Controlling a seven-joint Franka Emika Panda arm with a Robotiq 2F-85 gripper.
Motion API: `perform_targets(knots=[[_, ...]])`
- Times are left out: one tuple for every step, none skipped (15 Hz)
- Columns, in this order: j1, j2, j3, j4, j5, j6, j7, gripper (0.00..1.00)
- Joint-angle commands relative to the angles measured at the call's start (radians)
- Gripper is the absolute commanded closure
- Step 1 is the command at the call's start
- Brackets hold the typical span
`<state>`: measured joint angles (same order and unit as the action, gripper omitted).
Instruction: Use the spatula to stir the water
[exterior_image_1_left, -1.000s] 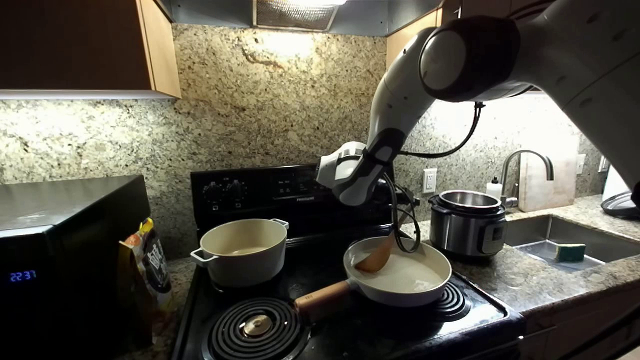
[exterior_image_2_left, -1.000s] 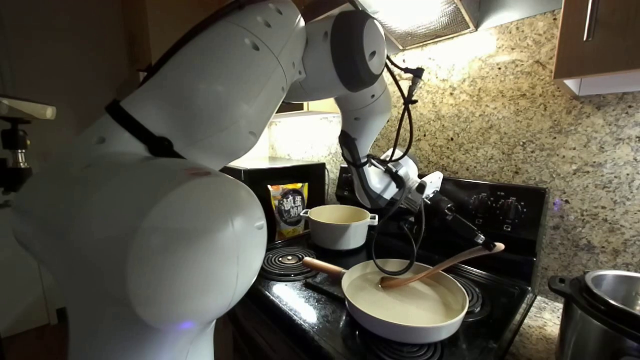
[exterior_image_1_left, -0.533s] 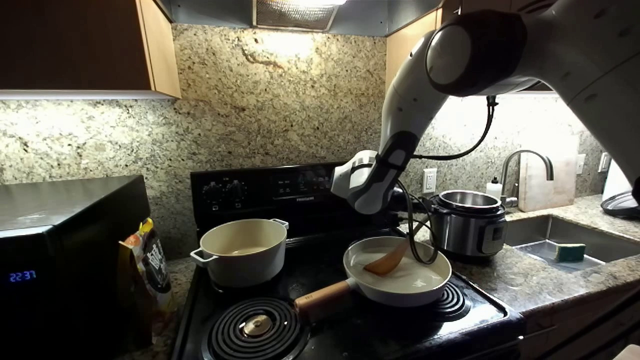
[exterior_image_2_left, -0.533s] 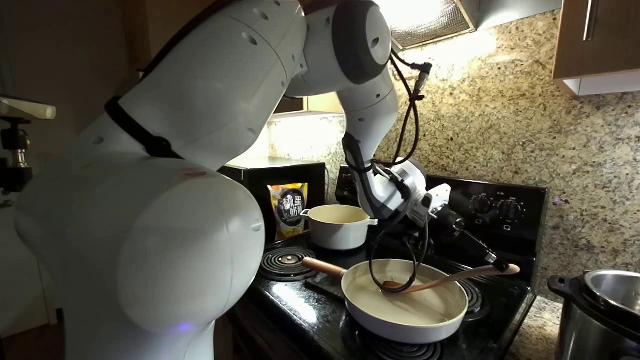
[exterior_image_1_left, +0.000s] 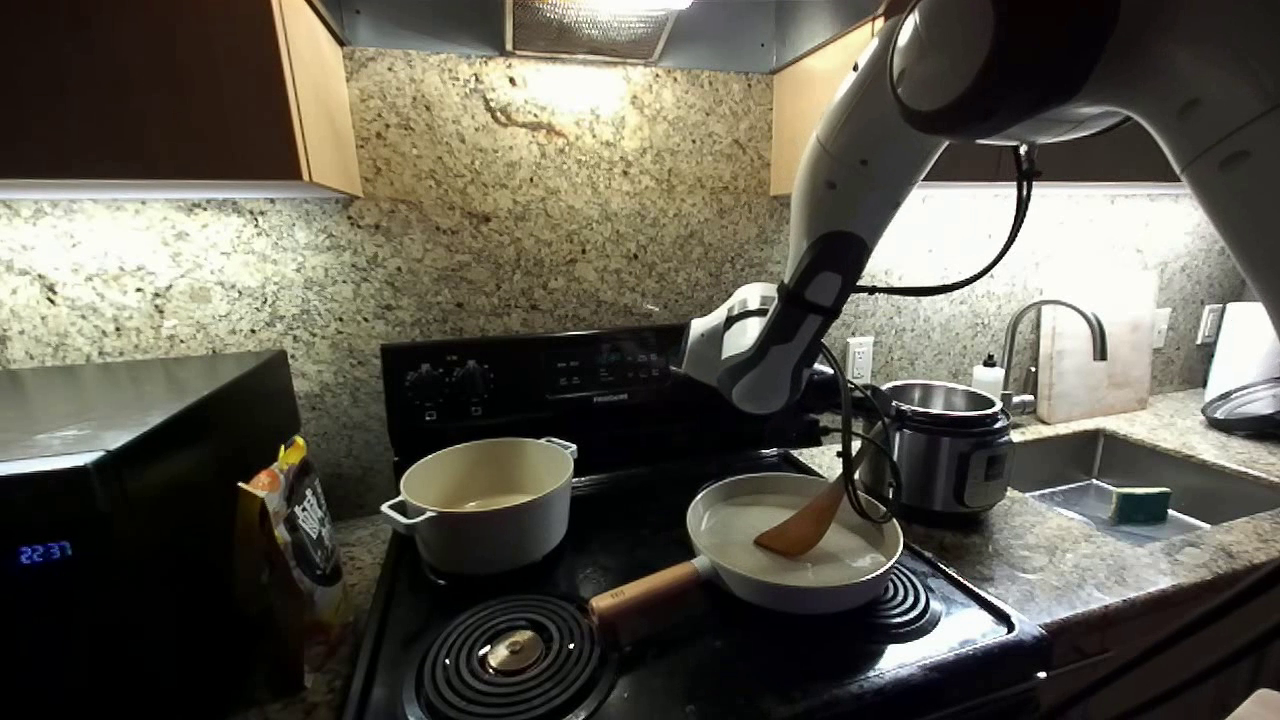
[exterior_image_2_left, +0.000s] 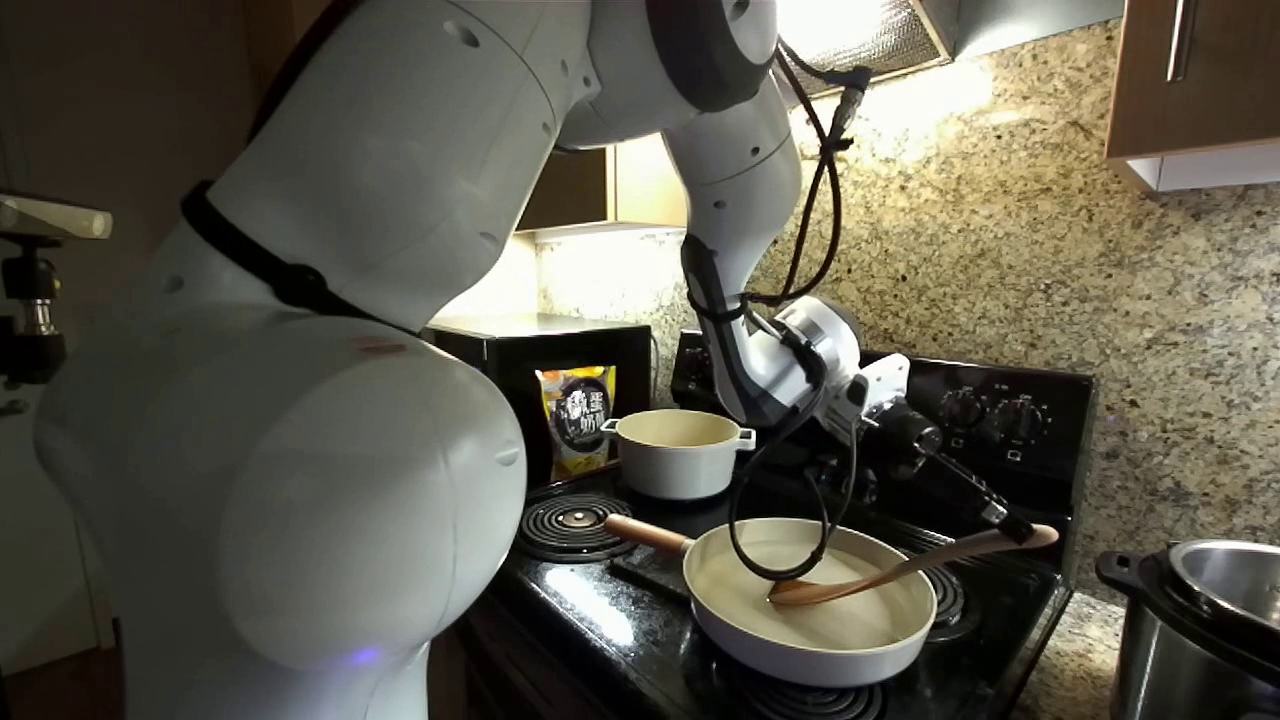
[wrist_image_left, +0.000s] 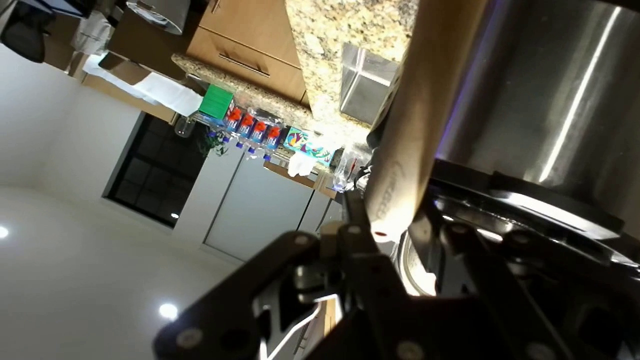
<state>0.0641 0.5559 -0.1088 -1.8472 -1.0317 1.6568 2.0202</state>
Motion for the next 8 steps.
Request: perform_targets(knots=[[-0.027,-0.05,0.03,-0.031,-0.01,0.045,-0.035,0.89],[-0.024,-0.041,0.038,-0.015,-0.009,0.048,-0.053,0.89],[-0.023,-0.035,0.044,-0.006,-0.008,0.056,-0.063,0.89],[-0.02,-0.028,0.051,0.003,-0.008,0.067,-0.074,0.89],[-0.016,-0.023,0.058,0.01,-0.007,0.074,-0.085,0.89],[-0.011,-0.02,0.065,0.015,-0.005,0.079,-0.094,0.89],[-0.009,-0.018,0.072,0.018,-0.003,0.088,-0.102,0.89],[-0.009,-0.016,0.078,0.02,0.002,0.095,-0.108,0.89]])
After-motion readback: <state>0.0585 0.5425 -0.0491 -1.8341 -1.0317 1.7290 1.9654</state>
